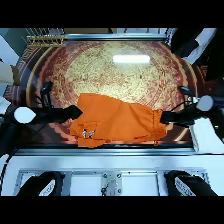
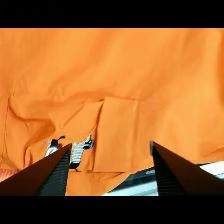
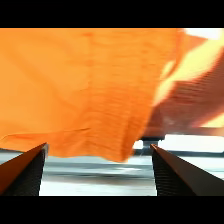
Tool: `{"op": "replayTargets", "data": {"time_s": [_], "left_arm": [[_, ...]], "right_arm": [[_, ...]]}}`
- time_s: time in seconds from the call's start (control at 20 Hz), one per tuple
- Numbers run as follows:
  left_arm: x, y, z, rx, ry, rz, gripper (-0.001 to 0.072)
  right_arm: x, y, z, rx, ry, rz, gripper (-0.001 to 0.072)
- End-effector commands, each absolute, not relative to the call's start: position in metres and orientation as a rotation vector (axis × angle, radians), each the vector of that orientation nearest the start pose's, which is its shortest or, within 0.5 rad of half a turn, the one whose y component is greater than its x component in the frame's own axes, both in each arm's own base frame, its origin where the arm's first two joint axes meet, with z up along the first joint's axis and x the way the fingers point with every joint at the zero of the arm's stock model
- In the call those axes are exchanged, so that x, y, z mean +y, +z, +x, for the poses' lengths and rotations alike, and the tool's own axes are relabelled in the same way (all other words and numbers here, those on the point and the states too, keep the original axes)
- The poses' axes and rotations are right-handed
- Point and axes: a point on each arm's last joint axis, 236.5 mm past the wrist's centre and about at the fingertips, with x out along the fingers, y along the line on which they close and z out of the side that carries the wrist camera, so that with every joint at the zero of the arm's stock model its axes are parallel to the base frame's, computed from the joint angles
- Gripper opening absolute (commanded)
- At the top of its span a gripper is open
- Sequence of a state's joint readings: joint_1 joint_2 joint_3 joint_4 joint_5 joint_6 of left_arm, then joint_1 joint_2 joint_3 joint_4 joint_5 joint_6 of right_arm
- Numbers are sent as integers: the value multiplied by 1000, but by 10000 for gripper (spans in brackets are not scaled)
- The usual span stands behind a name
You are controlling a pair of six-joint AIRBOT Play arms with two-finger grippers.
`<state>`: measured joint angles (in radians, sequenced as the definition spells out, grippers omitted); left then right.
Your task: Fold the clothes and pants, and hang the long-sleeved shirts on hangers.
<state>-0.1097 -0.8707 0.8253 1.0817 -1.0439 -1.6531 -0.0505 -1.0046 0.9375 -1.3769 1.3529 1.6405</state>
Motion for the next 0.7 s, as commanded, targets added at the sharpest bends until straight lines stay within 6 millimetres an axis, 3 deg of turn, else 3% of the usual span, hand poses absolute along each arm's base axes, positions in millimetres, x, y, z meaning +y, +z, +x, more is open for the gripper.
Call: {"op": "replayTargets", "data": {"time_s": [0.0,0.1,0.15,0.4,0.65], "left_arm": [[-124,111,305,982,-320,-462,491],[-126,122,298,921,-334,-473,94],[-128,123,294,902,-343,-467,9],[-156,109,274,895,-383,-533,8],[-210,94,270,958,-497,-493,8]], "right_arm": [[-20,33,276,1342,-40,358,717],[-34,18,282,1292,-43,527,717],[-36,7,284,1277,-27,612,717],[-34,-61,277,1289,31,904,718],[-4,-97,275,1377,173,979,718]]}}
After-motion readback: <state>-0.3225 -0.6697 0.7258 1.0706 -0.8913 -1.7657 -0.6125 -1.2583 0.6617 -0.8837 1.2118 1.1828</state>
